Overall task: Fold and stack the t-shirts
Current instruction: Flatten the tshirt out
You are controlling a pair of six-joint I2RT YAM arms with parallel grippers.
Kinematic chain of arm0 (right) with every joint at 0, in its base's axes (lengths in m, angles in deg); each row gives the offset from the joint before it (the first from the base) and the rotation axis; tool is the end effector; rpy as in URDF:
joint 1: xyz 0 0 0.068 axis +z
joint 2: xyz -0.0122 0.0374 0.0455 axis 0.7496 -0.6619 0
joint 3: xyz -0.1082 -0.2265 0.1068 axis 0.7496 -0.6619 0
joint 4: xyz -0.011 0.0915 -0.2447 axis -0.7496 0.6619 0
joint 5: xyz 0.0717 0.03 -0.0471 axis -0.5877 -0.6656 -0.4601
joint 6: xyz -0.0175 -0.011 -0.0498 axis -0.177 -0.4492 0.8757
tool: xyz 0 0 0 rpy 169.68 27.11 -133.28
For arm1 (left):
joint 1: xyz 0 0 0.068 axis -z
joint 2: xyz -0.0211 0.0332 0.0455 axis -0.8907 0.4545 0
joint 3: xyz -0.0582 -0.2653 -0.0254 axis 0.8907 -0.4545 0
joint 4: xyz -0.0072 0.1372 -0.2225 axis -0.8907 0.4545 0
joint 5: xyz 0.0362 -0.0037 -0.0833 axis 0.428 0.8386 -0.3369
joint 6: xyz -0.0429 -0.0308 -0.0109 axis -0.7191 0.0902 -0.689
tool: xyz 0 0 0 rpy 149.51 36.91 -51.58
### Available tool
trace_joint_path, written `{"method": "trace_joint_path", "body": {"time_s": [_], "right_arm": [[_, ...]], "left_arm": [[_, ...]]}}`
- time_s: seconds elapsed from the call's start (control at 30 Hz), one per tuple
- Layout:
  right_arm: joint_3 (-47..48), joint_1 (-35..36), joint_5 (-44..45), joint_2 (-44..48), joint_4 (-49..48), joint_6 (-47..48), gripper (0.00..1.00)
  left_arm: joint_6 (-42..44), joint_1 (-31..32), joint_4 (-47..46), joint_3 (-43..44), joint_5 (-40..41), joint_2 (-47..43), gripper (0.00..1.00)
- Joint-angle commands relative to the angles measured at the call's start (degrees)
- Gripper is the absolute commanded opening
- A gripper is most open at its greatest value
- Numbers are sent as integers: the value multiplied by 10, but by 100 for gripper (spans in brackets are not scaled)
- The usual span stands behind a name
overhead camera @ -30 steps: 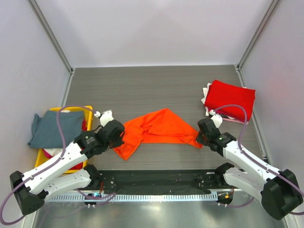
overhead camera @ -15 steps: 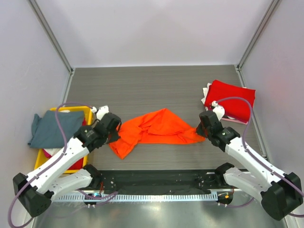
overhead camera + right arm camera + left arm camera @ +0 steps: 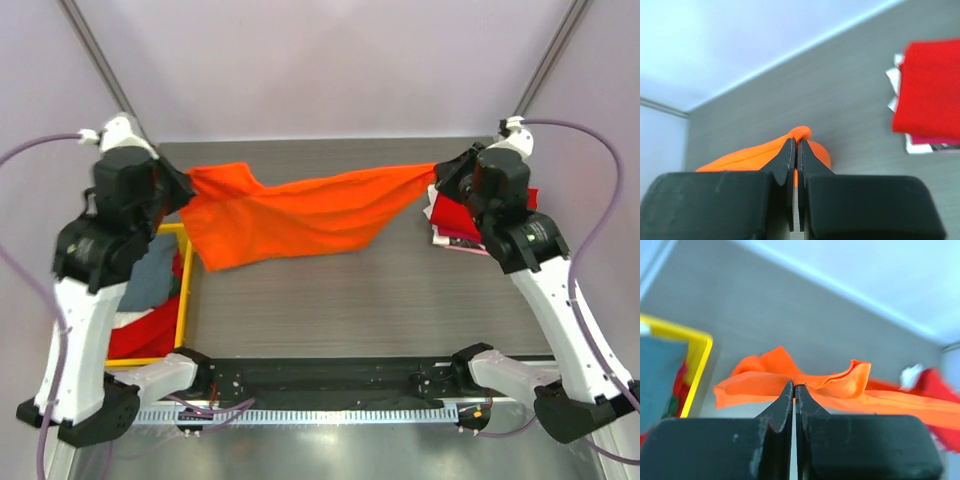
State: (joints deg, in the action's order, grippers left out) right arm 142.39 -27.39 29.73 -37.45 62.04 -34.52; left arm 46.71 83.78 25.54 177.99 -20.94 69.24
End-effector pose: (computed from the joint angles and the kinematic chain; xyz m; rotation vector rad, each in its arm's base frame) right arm 0.2049 0.0661 0.4311 0.4830 1.8451 0.3427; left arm 0.1648 -0.0485 0.4866 -0.5171 1.9383 -0.2562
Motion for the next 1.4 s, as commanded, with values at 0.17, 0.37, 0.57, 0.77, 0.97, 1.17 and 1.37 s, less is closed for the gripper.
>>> {"method": "trace_joint_path", "body": {"time_s": [0.17,0.37,0.57,0.77,0.97,1.17,1.37], "right_arm": [[104,-3,-141,96,42,28,1],[142,-3,-168,175,67,30,1],[272,-3,-172,152,121,5,1],[260,-3,-143,136,124,3,1],[115,-3,-79,128,89,0,1],[99,-3,-46,49,42,5,1],[252,-6,-35,-96,21,23,1]], "left_arm": [[54,-4,-67,94,-52,-161,0],[50,-4,-79,170,-94,-178,0],[45,-3,-69,278,-89,-124,0],[44,-4,-99,261,-100,-77,0],[22,-3,-154,46,-34,-81,0],[14,-4,-137,91,10,22,0],[33,-57,-139,328,-60,204,0]]}}
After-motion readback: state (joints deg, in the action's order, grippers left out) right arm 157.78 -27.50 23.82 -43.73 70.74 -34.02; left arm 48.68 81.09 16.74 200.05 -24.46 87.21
